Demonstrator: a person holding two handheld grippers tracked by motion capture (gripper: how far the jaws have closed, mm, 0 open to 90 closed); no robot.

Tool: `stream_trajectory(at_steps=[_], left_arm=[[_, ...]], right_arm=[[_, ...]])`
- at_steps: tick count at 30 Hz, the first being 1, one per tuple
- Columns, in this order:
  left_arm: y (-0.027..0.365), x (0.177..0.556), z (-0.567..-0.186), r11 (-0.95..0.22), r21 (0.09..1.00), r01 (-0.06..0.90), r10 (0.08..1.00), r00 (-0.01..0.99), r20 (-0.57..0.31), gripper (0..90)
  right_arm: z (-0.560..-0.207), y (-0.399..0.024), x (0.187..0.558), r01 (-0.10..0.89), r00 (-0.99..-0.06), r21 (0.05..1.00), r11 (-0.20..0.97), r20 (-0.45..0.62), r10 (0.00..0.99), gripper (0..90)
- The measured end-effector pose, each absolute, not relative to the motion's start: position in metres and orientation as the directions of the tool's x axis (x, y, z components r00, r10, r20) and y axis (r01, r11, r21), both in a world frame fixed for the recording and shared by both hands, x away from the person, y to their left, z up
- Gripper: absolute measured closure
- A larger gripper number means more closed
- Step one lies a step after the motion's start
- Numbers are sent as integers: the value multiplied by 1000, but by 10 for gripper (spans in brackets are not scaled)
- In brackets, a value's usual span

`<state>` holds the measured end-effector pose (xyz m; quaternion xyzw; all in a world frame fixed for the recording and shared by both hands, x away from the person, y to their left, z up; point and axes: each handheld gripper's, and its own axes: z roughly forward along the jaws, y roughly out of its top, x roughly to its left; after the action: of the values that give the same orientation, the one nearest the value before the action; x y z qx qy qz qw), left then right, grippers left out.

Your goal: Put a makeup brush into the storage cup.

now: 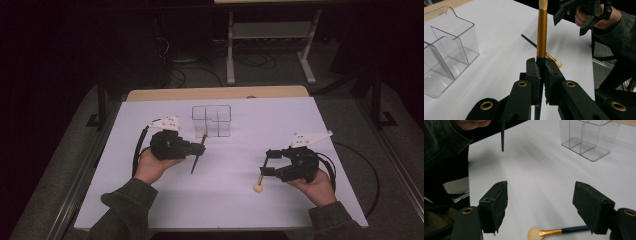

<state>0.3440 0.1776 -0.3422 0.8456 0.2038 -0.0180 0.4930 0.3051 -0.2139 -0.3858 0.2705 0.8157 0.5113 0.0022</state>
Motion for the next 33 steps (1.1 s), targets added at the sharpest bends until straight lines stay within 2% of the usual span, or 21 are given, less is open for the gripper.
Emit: stream_trajectory(at_steps=[15,33], left_arm=[[184,362,-328,-387,849,361,376,902,-212,831],[195,391,-304,-278,883,379,421,874,-243,831]], right_arm=[[-394,-230,303,449,-818,839,307,247,520,217],[-397,-230,299,446,-812,837,317,229,537,211]])
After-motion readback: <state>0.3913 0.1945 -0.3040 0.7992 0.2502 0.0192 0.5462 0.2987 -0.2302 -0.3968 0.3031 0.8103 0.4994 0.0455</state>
